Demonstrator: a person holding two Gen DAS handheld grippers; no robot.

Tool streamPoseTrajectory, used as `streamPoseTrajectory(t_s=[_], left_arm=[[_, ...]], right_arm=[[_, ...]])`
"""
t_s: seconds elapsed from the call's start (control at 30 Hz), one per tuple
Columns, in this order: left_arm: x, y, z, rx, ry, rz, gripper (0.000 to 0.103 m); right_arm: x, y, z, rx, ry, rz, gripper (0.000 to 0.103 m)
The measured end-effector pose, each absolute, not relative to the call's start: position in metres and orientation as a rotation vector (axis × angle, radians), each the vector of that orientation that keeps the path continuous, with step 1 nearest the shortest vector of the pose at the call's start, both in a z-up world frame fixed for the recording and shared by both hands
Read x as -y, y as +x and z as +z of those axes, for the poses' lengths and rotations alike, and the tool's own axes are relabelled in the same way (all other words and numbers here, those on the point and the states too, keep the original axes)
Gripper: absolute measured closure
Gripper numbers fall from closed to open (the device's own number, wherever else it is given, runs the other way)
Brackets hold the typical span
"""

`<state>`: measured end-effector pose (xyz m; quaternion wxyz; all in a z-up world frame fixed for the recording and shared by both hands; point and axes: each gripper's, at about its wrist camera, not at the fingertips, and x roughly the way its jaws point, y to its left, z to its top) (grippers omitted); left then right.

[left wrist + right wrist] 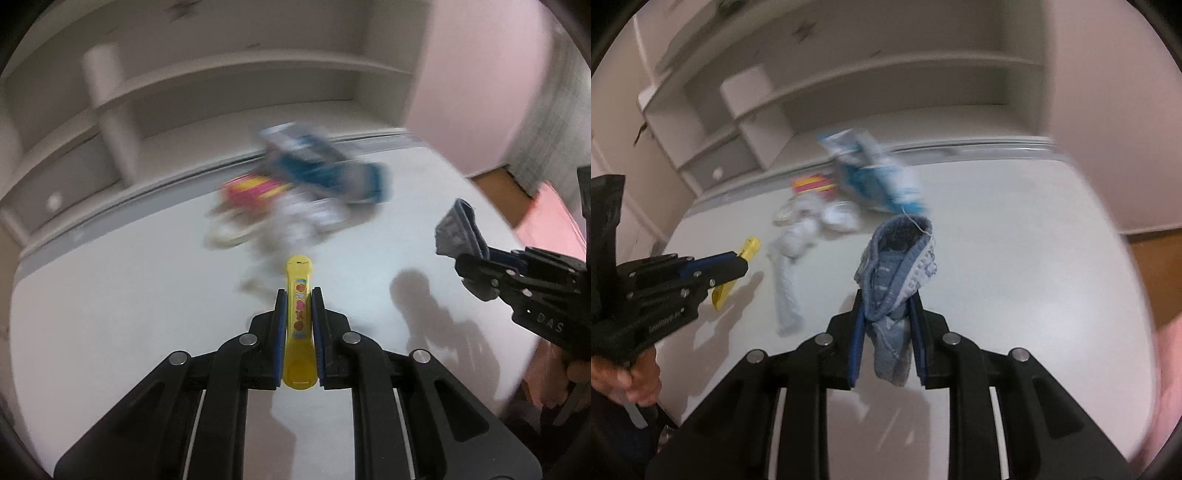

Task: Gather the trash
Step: 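Carry the stick and sock to the black bin and open both tools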

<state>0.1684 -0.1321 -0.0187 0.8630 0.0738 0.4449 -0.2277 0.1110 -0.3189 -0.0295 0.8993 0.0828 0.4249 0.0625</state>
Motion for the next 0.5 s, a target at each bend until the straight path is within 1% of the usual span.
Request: streamPoseTrajectory(t_s=[0.17, 0.33, 0.43, 0.5], left_arm=[[0.223, 0.138, -0.007, -0.898, 0.194, -0.676, 0.091], [0.338, 0.080, -0.002, -0.857, 0.275, -0.929, 0.091], [0.413, 0.037, -0.012, -0.859, 0.335, -1.097, 0.091], [0.468, 0.003, -0.028, -0.892, 0.368, -1.210, 0.091]], right_arm=[[0.404, 0.036, -0.024, -0.818, 0.241, -0.063, 0.080], [0.503, -0.059, -0.040, -0.796, 0.346, -0.300, 0.080], [0.554, -0.120, -0.059, -0.803, 0.420, -0.436, 0.080], [0.586, -0.158, -0.076, -0.816, 0.478, -0.521, 0.080]])
